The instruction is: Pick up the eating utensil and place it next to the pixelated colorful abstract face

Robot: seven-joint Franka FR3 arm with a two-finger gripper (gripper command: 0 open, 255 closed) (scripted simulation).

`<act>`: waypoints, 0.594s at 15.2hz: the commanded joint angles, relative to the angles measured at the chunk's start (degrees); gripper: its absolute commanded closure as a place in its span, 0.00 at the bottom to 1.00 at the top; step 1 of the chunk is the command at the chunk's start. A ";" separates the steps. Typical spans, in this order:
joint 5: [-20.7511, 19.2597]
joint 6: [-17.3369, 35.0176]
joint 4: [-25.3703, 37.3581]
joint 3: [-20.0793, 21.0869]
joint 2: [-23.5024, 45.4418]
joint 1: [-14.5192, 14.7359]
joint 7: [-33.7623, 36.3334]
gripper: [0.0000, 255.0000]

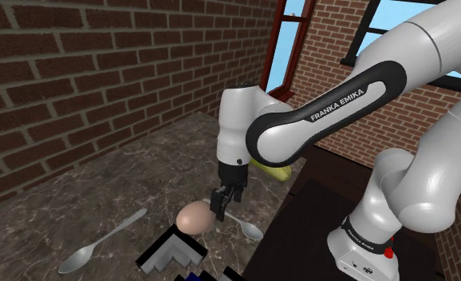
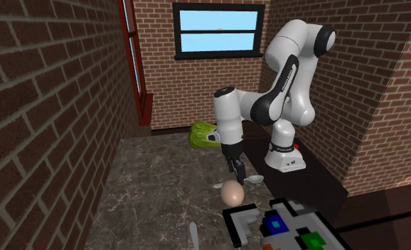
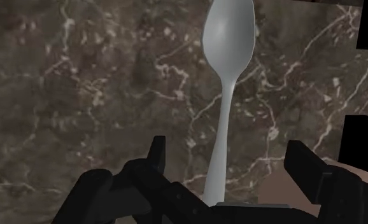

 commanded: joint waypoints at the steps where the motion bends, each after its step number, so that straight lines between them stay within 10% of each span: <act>1: 0.02 0.04 0.01 0.02 0.00 0.02 0.00 0.00; 9: -0.88 -7.88 3.96 -1.22 -3.83 -0.79 0.20 0.00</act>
